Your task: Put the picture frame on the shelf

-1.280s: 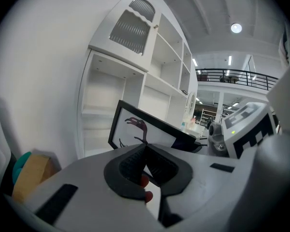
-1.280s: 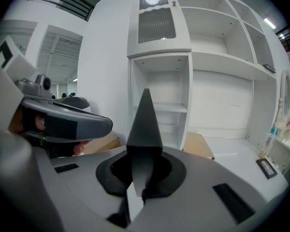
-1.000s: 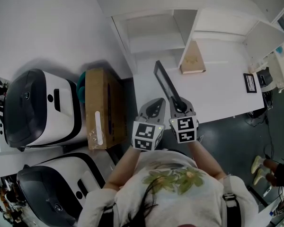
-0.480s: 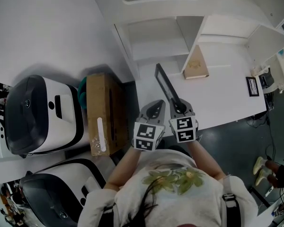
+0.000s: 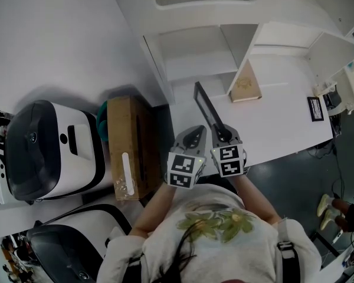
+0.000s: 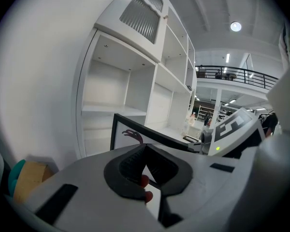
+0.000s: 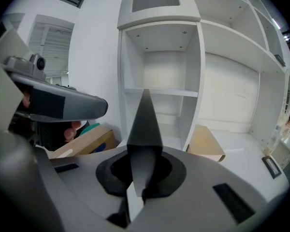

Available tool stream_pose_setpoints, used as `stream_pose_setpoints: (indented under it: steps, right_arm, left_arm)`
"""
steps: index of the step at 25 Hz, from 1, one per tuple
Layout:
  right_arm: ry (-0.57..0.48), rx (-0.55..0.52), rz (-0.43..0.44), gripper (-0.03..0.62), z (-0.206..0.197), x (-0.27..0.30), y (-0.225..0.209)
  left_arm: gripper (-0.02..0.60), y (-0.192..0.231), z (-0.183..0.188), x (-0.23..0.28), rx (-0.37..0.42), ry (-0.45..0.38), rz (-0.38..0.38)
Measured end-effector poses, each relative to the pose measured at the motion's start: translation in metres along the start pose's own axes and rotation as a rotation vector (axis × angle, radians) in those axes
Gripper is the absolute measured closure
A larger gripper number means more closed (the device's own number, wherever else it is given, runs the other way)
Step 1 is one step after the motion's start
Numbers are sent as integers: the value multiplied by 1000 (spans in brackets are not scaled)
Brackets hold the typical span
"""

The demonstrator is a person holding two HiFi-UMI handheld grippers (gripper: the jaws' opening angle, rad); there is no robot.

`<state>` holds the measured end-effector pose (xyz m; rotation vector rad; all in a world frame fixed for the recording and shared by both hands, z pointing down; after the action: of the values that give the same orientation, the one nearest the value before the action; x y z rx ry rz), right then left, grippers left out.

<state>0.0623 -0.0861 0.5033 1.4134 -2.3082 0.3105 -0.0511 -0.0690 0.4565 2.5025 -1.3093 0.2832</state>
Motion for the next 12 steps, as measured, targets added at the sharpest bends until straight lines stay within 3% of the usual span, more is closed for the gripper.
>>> stream_pose_setpoints:
  steps: [12]
  right_arm:
    - [24,-5,-5,559,4,26,-5]
  left_arm:
    - [558,18,3,14,-5,13,-7]
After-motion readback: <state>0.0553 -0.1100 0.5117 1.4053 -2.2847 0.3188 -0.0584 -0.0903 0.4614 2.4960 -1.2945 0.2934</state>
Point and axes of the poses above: the fingertips, and each gripper's own axes: x forward along the fingers, y to its left, z out of its top, the point moved 8 cm from there along -x, backward along the fingers, and after that the axes turned 4 degrees about -y, right-handed, at the moved point
